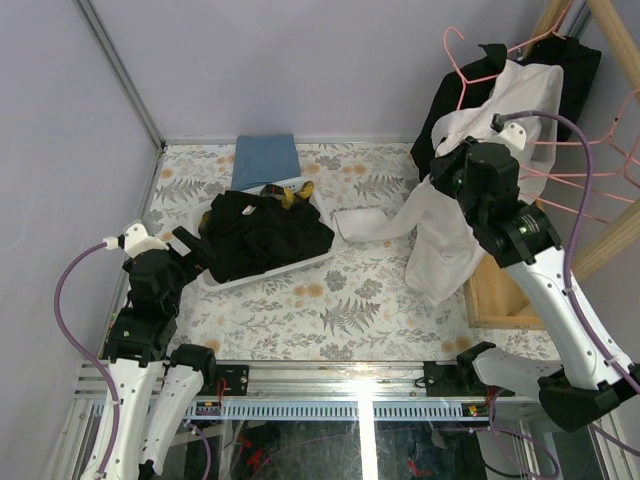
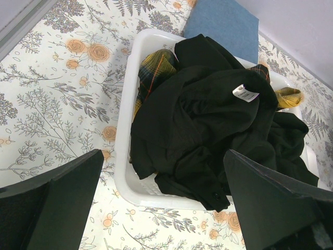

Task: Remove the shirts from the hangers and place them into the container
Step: Pick up the hanger from the clothesline.

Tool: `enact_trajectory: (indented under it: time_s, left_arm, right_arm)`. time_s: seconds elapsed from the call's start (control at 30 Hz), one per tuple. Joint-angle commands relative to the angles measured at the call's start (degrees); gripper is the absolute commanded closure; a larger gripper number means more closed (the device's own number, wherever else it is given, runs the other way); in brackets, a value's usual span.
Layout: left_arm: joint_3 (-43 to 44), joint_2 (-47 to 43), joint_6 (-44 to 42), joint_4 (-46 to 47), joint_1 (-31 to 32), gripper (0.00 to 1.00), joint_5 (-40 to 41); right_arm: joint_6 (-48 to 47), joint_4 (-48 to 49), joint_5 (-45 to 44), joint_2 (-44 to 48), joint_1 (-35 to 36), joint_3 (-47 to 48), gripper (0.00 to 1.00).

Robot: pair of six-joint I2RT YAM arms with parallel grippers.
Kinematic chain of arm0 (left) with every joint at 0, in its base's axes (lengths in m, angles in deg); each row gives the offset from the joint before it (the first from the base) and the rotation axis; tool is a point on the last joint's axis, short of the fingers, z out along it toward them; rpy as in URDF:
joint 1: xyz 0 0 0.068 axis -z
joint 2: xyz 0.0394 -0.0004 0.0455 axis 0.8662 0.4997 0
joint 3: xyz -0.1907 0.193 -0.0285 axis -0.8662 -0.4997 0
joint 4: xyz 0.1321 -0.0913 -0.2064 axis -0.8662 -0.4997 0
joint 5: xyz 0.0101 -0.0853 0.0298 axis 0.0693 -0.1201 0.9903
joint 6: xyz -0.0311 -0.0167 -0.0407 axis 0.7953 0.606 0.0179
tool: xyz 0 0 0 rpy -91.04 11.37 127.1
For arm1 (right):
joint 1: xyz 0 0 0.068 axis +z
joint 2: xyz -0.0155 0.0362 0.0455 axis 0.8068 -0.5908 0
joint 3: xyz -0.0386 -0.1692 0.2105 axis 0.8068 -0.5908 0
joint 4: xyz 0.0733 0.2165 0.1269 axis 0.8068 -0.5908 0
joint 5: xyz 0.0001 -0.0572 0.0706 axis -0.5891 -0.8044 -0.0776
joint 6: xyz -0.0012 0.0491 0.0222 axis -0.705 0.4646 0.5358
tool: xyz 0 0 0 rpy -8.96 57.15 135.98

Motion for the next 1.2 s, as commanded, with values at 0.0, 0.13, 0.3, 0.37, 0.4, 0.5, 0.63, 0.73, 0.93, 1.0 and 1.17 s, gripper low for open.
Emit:
enact_trajectory:
  time_s: [0.0, 0.13, 0.3, 0.37, 0.4, 0.5, 0.63, 0.73, 0.93, 1.0, 1.17]
  left_arm:
    - [-0.4, 0.1, -1.0, 3.3, -0.3, 0.0, -0.8]
    - [-0.4, 0.3, -1.0, 3.3, -0.3, 0.0, -0.9]
    - [-0.4, 0.2, -1.0, 3.3, -0.3, 0.0, -0.9]
    - [-0.4, 0.2, -1.0, 3.2, -0.3, 0.0, -0.9]
    - [-0.4, 0.2, -1.0, 3.2, -0.3, 0.0, -0.9]
    - [-0.4, 0.2, -1.0, 3.3, -0.3, 0.0, -0.9]
    - [-0.4, 0.2, -1.0, 3.3, -0.3, 0.0, -1.2]
    - [-0.4, 0.1, -1.0, 3.3, -0.3, 0.0, -1.2]
    - [-0.5, 0.1, -1.1, 3.4, -0.3, 0.0, -1.5]
    - [-0.5, 0.2, -1.1, 3.5, -0.3, 0.0, -1.6]
    - [-0.6, 0.1, -1.6, 4.0, -0.3, 0.0, -3.0]
  right_arm:
    - [1.9, 0.9, 10.6, 5.4, 1.3, -2.0, 0.93]
    - [2.3, -1.1, 13.3, 9.3, 1.3, -2.9, 0.94]
    - [2.1, -5.8, 21.3, 11.1, 1.3, -0.7, 0.93]
    - [2.8, -7.4, 24.3, 12.0, 1.4, -0.4, 0.93]
    - [3.3, -8.0, 25.5, 12.6, 1.3, -0.7, 0.93]
    - [4.9, -9.9, 28.3, 14.5, 1.3, -1.4, 0.93]
    - [4.9, -14.8, 32.0, 15.5, 1.3, 1.0, 0.95]
    - [4.0, -14.8, 38.4, 16.2, 1.4, 2.0, 0.96]
    - [1.1, -9.9, 57.8, 14.4, 1.4, 1.9, 1.0]
    - [0.3, -9.6, 59.9, 13.8, 1.4, 2.8, 1.0]
    - [-4.5, -9.7, 63.5, 13.5, 1.4, 3.5, 1.0]
